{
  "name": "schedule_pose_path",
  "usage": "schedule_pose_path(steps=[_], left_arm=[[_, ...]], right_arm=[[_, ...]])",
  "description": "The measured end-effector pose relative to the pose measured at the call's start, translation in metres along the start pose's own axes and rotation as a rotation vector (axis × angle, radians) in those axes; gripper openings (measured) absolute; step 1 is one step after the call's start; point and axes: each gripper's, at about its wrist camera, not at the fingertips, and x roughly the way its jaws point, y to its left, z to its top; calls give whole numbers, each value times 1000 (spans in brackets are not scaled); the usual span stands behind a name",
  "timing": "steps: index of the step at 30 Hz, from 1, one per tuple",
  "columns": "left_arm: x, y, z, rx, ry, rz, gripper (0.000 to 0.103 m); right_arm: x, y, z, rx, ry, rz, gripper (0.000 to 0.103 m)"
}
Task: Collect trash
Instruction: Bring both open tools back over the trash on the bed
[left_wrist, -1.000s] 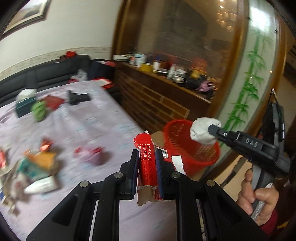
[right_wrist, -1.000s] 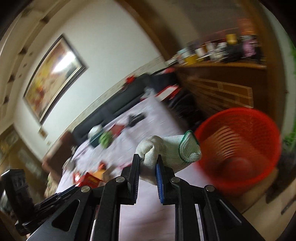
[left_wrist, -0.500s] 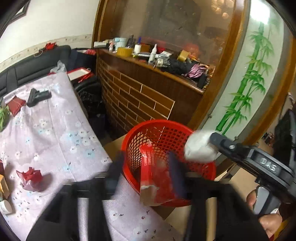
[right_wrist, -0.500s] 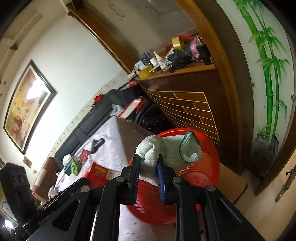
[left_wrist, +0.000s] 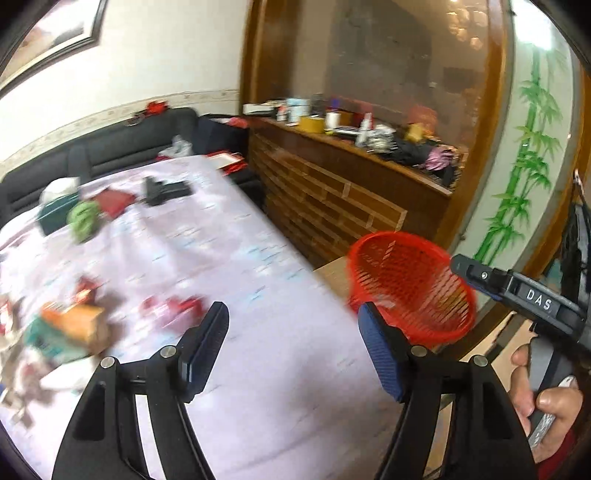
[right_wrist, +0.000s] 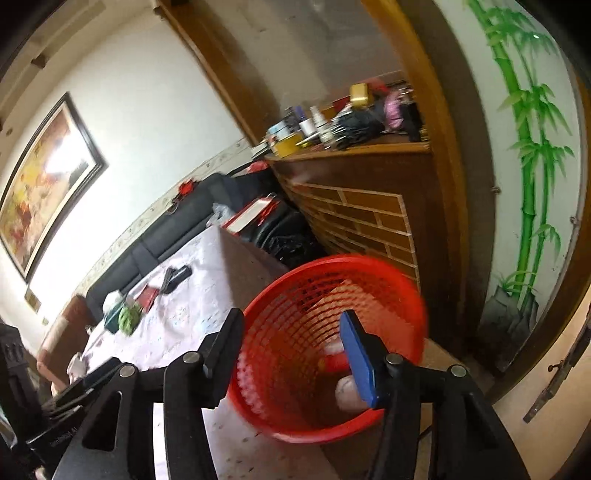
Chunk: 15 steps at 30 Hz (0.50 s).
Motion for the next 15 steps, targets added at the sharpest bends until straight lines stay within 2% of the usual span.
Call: schedule_pose_path(steps=[6,15], left_arm=[[-35,57,-38,-78,11,84,71],[-94,155,-91,-266,2,192,71]], right_arm=[[22,59,-36,-92,100,88,59],[51,150,-97,-244,249,194,59]])
